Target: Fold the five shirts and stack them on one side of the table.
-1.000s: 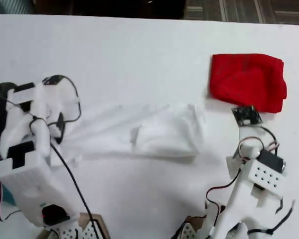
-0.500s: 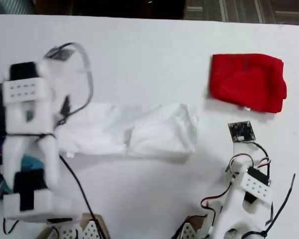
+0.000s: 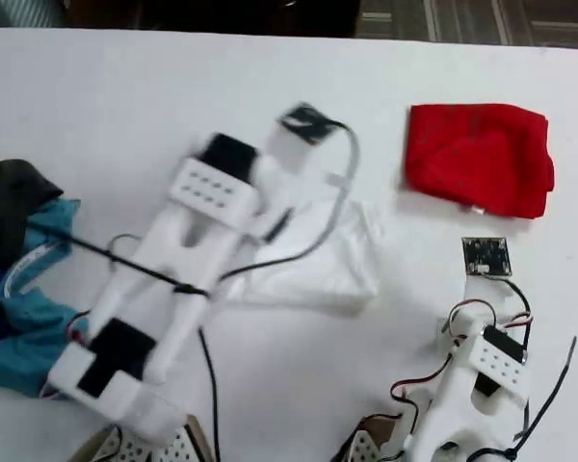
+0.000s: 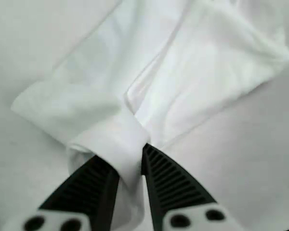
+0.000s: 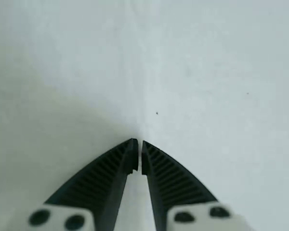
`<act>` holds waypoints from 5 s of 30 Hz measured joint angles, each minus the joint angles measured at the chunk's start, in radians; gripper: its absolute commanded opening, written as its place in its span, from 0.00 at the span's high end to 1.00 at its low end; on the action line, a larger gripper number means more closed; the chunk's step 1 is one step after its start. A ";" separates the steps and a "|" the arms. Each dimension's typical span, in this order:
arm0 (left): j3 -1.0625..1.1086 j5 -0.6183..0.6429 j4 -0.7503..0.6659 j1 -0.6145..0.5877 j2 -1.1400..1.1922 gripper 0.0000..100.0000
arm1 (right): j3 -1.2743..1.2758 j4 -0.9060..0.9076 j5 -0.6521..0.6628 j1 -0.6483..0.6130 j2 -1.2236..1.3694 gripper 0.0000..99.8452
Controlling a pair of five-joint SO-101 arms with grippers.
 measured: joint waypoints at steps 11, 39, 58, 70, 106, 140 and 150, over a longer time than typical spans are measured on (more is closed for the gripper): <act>-0.485 0.049 -0.023 0.180 0.471 0.97 | 0.000 -0.002 -0.002 0.002 0.000 0.98; -0.945 0.051 0.186 0.023 0.753 0.97 | 0.000 -0.002 -0.002 0.002 0.000 0.98; -0.697 0.052 0.118 0.140 0.761 0.97 | 0.000 -0.002 -0.002 0.002 0.000 0.98; -0.853 0.052 0.175 0.244 0.776 0.97 | 0.000 -0.002 -0.002 0.002 0.000 0.98; -0.325 0.032 -0.084 0.135 0.566 0.97 | 0.000 -0.002 -0.002 0.002 0.000 0.98; -0.417 0.327 -0.224 0.084 0.519 0.97 | 0.000 -0.002 -0.002 0.002 0.000 0.98; -0.430 0.236 -0.370 0.124 0.629 0.97 | 0.000 -0.002 -0.002 0.002 0.000 0.98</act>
